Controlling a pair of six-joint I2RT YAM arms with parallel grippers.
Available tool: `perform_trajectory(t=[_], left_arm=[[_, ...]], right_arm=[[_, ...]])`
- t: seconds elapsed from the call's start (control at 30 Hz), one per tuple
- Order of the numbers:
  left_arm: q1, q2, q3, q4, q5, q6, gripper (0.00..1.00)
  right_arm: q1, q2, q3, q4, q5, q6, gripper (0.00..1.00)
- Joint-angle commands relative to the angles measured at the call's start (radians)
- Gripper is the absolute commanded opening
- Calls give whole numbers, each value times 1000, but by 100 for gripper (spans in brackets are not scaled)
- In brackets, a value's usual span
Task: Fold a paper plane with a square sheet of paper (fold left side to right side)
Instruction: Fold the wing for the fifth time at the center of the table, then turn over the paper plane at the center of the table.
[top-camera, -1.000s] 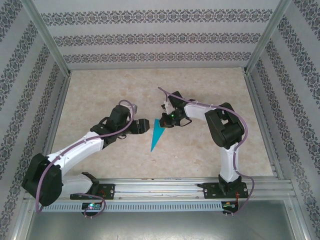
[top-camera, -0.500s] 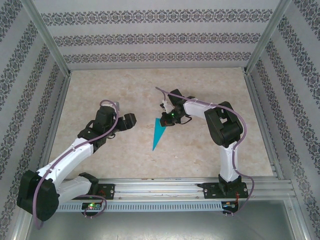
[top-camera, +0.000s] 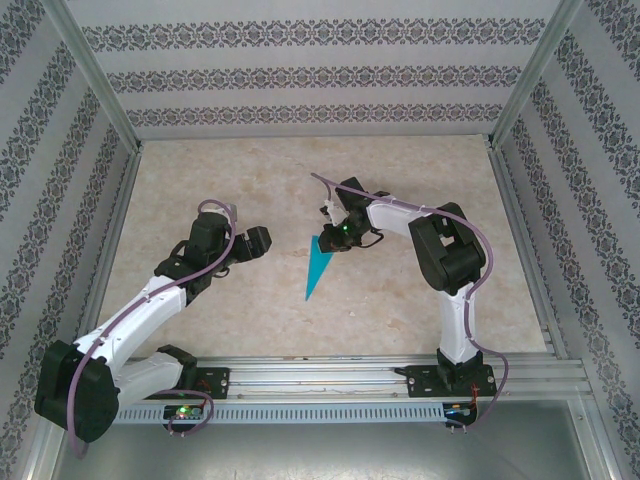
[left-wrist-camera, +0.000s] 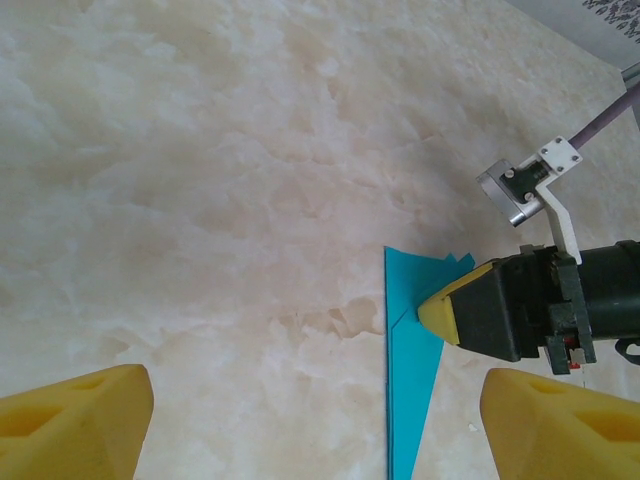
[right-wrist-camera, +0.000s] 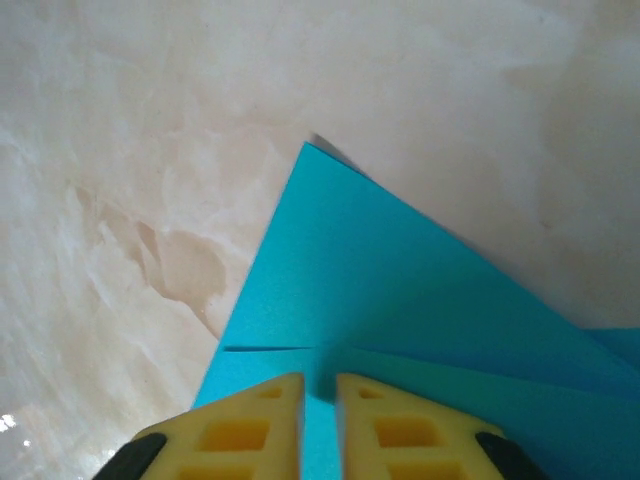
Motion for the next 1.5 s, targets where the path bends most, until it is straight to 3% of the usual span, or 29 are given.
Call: perform_trajectory(t=[0.0, 0.27, 0.6, 0.87, 1.0, 1.07, 1.23, 1.47], left_arm=[[24, -9, -5, -31, 7, 7, 86], [47, -20, -4, -55, -17, 31, 87], [62, -71, -43, -28, -35, 68, 88], [68, -119, -85, -10, -75, 79, 91], [70, -125, -95, -11, -100, 79, 92], [73, -127, -93, -20, -113, 84, 94], [77, -143, -100, -22, -126, 95, 97], [86, -160, -121, -20, -144, 69, 100]], right_arm=[[-7, -75, 23, -1, -10, 23, 27], [11, -260, -49, -3, 96, 79, 43], [113, -538, -188, -19, 430, 148, 50], [198, -661, -307, -11, 678, 223, 77], [234, -665, -344, -11, 697, 316, 88], [263, -655, -357, -1, 714, 366, 98], [338, -547, -264, -104, 768, 498, 98], [392, -251, 85, -495, 870, 687, 98]])
